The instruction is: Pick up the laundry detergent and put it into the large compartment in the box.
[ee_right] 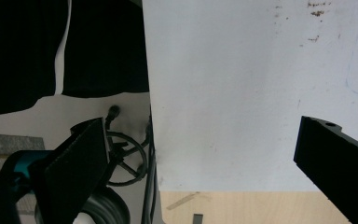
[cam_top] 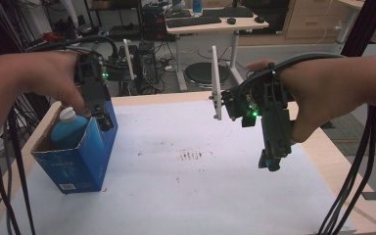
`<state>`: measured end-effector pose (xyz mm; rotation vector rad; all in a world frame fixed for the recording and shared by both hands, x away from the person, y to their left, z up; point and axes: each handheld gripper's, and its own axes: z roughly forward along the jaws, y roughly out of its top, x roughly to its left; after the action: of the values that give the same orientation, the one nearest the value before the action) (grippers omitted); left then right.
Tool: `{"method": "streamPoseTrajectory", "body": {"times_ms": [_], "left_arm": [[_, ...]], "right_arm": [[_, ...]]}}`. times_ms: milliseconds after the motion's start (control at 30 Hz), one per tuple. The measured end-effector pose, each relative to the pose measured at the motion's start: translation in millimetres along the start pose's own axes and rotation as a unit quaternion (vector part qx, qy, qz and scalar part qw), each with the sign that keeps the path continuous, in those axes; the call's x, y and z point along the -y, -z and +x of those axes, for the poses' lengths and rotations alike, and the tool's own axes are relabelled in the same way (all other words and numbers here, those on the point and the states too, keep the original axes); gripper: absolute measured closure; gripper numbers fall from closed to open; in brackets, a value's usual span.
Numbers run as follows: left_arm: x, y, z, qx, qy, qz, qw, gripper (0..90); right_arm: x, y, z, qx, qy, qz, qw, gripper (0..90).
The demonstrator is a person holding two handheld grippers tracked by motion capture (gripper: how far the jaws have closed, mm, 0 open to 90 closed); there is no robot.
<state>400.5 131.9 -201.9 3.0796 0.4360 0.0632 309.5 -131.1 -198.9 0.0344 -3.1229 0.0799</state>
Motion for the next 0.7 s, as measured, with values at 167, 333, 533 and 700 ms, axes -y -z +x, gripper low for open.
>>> {"method": "streamPoseTrajectory", "body": {"times_ms": [167, 333, 533, 700], "left_arm": [[-7.3, -5.7, -5.0, 0.005, -0.01, -0.003, 0.9999, 1.6], [-14.0, -9.5, -10.4, 0.004, -0.024, 0.0, 0.9997, 1.6], [-17.1, -15.3, -13.9, 0.006, -0.039, 0.006, 0.9992, 1.7], [-19.4, -18.7, -14.9, 0.002, -0.05, 0.014, 0.9987, 1.7]], "right_arm": [[0.0, 0.2, -0.6, 0.0, 0.002, -0.002, 1.0, 2.0], [-0.2, 1.2, 2.3, -0.006, -0.019, 0.01, 0.9998, 2.0], [-2.4, 2.2, 2.0, -0.004, -0.011, 0.011, 0.9999, 2.0], [-3.6, 3.3, 0.2, 0.001, 0.001, 0.002, 1.0, 2.0]]}}
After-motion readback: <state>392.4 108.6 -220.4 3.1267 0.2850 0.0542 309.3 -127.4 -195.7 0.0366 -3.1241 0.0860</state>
